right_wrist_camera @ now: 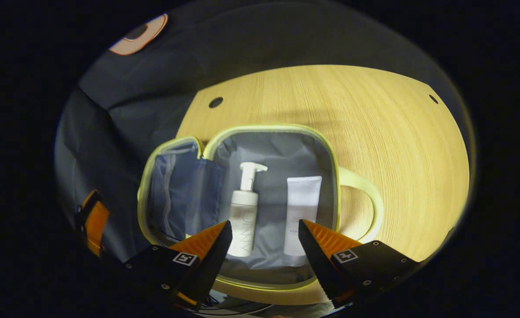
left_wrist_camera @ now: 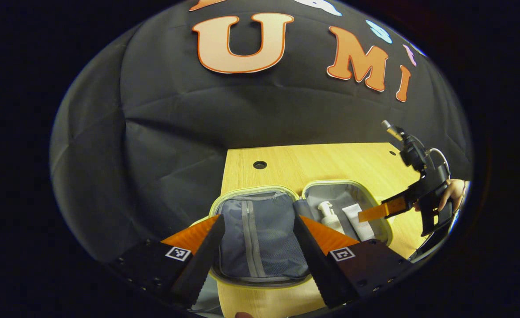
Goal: First open the suitcase, pack the skin care products into it, and then close the suitcase.
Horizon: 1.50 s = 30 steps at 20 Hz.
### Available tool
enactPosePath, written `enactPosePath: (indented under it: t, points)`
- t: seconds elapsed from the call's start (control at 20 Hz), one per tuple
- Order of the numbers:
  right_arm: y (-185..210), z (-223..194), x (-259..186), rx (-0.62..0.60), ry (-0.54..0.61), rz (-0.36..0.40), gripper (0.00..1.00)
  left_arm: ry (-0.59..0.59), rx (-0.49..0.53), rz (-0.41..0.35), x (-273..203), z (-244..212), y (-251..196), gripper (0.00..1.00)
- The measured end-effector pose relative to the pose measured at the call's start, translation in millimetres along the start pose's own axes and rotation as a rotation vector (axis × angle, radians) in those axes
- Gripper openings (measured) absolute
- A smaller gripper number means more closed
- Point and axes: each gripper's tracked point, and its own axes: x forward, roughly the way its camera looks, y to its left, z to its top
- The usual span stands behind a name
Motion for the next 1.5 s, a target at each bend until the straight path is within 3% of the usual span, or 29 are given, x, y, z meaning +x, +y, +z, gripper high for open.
enactPosePath:
  t: [0.15,0.3,0.75,1.1,1.35,1.4,1.5]
  points:
    - [13.7,14.9,-18.1,0.032,-0.070,0.072,0.95,0.010,-0.030,0.024,-1.7,-10.3,45.2,0.98]
    - [22.2,22.8,-33.1,0.044,-0.116,0.118,0.95,0.002,-0.125,0.024,-0.4,-11.0,102.6,0.98]
    - [15.1,21.0,-48.0,0.034,-0.168,0.079,0.96,0.019,-0.343,-0.007,45.5,-54.5,200.8,0.99]
    - [3.4,12.2,-50.9,0.048,-0.158,0.039,0.96,0.095,-0.604,-0.075,114.3,-121.2,224.8,0.99]
    - [-6.2,5.8,-51.3,0.081,-0.148,0.027,0.96,0.156,-0.732,-0.146,144.9,-148.8,206.5,1.00]
    - [-8.1,5.0,-52.9,0.085,-0.149,0.024,0.96,0.160,-0.759,-0.161,147.5,-149.0,202.1,0.94]
    - [-12.4,6.1,-57.9,0.085,-0.156,0.022,0.96,0.154,-0.810,-0.203,150.8,-147.8,190.9,0.56]
